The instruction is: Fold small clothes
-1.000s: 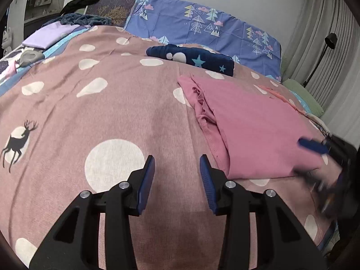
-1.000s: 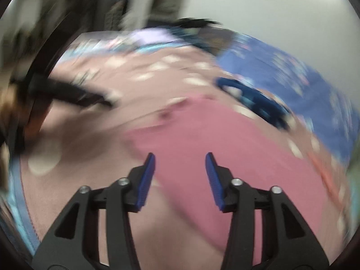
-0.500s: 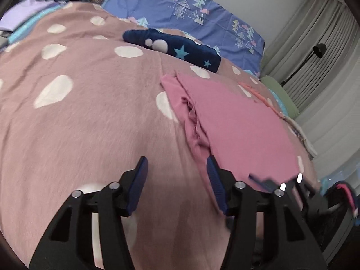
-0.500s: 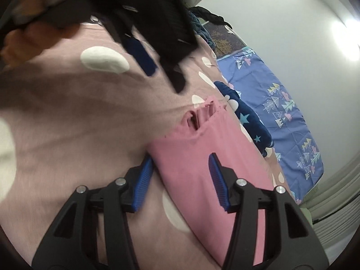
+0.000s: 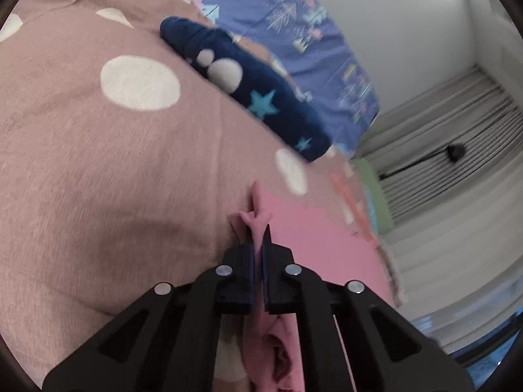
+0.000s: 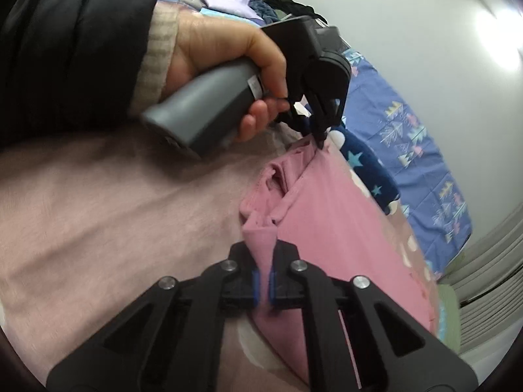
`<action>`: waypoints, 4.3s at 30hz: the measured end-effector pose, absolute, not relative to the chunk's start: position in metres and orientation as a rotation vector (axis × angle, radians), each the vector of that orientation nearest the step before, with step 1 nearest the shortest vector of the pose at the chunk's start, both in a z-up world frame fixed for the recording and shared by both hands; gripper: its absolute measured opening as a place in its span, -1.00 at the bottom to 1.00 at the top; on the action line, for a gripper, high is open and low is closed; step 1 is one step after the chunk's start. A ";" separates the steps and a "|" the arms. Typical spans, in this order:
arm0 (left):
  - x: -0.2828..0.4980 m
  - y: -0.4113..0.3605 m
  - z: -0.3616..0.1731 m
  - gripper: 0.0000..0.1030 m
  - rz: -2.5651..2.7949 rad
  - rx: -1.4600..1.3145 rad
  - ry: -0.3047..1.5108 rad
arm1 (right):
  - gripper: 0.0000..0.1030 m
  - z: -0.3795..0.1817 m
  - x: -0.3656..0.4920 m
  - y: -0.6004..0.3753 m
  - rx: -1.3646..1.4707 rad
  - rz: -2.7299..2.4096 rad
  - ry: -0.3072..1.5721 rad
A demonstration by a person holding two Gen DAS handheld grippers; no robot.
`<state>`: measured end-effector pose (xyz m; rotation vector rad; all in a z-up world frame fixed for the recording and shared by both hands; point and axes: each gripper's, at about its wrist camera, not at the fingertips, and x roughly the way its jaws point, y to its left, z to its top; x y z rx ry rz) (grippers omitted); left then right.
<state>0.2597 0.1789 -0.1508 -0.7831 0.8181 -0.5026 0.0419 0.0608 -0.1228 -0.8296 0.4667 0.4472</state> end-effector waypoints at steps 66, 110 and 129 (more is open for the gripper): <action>0.262 0.146 -0.157 -0.69 -0.493 -0.478 0.906 | -0.41 -0.141 0.032 0.067 -0.872 0.367 0.521; 0.248 0.013 -0.052 -0.77 -0.548 -0.298 0.802 | -0.93 -0.052 0.067 -0.149 -0.013 0.395 0.609; 0.258 -0.235 -0.058 -0.79 -0.583 0.067 0.890 | -0.93 -0.094 0.050 -0.333 0.410 0.258 0.606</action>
